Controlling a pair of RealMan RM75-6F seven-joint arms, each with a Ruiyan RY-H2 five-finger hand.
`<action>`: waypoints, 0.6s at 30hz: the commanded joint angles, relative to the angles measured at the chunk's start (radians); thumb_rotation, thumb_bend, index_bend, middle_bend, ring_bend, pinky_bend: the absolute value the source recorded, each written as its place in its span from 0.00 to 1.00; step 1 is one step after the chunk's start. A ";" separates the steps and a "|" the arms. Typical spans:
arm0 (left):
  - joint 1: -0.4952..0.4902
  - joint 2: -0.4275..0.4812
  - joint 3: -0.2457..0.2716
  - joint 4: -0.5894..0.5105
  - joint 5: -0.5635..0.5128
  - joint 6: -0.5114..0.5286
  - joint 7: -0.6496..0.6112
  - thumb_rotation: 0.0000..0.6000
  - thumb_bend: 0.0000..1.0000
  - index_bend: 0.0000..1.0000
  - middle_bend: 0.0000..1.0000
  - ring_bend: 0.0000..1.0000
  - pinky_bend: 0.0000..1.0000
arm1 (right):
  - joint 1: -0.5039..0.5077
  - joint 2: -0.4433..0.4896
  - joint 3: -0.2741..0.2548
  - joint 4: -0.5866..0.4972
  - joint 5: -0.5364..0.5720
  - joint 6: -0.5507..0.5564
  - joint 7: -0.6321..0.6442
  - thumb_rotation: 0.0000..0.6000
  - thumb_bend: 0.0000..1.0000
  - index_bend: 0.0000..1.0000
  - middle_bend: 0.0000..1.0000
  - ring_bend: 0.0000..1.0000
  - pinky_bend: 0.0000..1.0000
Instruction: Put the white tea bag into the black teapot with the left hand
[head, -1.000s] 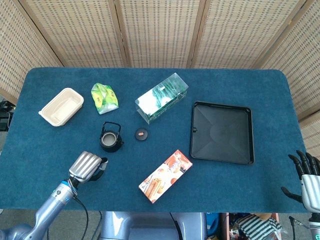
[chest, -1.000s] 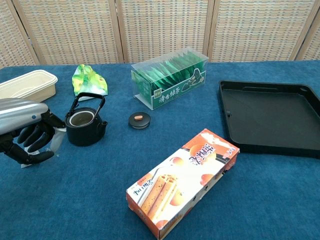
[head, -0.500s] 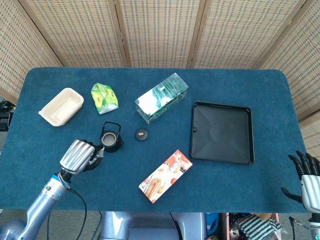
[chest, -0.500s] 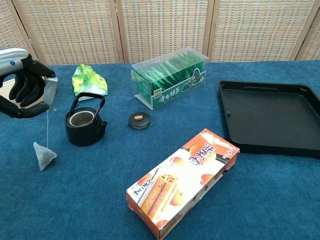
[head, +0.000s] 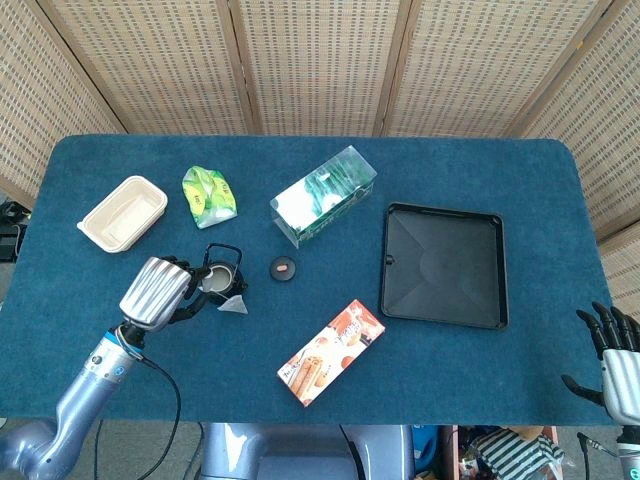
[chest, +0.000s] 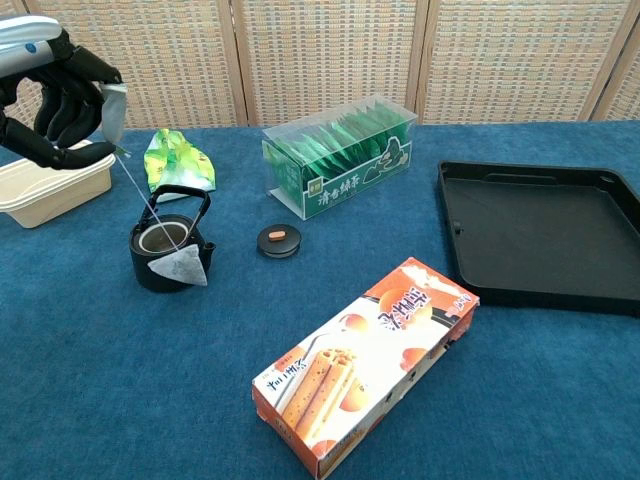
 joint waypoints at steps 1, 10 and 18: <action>-0.014 0.001 -0.022 0.006 -0.011 -0.003 0.005 1.00 0.42 0.67 0.76 0.67 0.64 | 0.001 -0.001 0.000 0.000 0.002 -0.003 0.000 1.00 0.00 0.17 0.15 0.01 0.12; -0.053 0.007 -0.079 0.026 -0.060 -0.020 0.028 1.00 0.42 0.67 0.75 0.67 0.64 | 0.003 -0.003 -0.001 0.000 0.005 -0.012 -0.001 1.00 0.00 0.17 0.15 0.01 0.12; -0.085 0.002 -0.100 0.046 -0.111 -0.050 0.064 1.00 0.42 0.67 0.75 0.67 0.64 | 0.003 -0.003 -0.001 -0.003 0.010 -0.016 -0.005 1.00 0.00 0.17 0.15 0.01 0.12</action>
